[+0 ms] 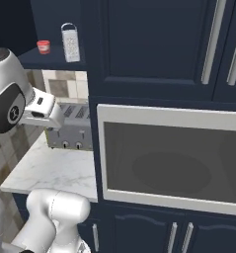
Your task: Pick the cheese from the fridge and the cheese grater from the cabinet and place them next to the salad bowl.
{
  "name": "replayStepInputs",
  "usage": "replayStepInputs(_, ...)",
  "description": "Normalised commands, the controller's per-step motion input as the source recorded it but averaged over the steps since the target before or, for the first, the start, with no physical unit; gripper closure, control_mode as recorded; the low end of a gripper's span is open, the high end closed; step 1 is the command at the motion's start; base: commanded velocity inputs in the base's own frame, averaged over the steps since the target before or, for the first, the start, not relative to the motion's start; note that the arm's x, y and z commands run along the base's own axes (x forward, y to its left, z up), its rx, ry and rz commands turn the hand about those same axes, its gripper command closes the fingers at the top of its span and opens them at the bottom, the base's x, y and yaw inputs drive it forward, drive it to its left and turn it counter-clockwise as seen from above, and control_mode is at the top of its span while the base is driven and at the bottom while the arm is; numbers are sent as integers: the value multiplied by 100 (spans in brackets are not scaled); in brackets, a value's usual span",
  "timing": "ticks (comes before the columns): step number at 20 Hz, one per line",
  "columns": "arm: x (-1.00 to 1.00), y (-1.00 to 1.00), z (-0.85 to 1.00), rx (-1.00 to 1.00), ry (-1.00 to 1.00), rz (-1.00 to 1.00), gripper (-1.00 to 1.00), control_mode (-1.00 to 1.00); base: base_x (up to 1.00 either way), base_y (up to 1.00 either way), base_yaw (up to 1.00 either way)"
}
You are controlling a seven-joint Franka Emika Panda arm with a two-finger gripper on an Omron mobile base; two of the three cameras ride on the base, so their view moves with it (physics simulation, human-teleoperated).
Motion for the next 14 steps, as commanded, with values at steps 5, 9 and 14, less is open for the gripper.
replayStepInputs(5, 0, 0, 0, 0, 0, 0, -100, 100, 0, 0, 0)
replayStepInputs(9, 0, 0, 0, 0, 0, 0, -100, -100, 0, 0, 0)
replayStepInputs(14, -1, 1, 0, 0, 0, 0, -100, -100, 0, 0, 0)
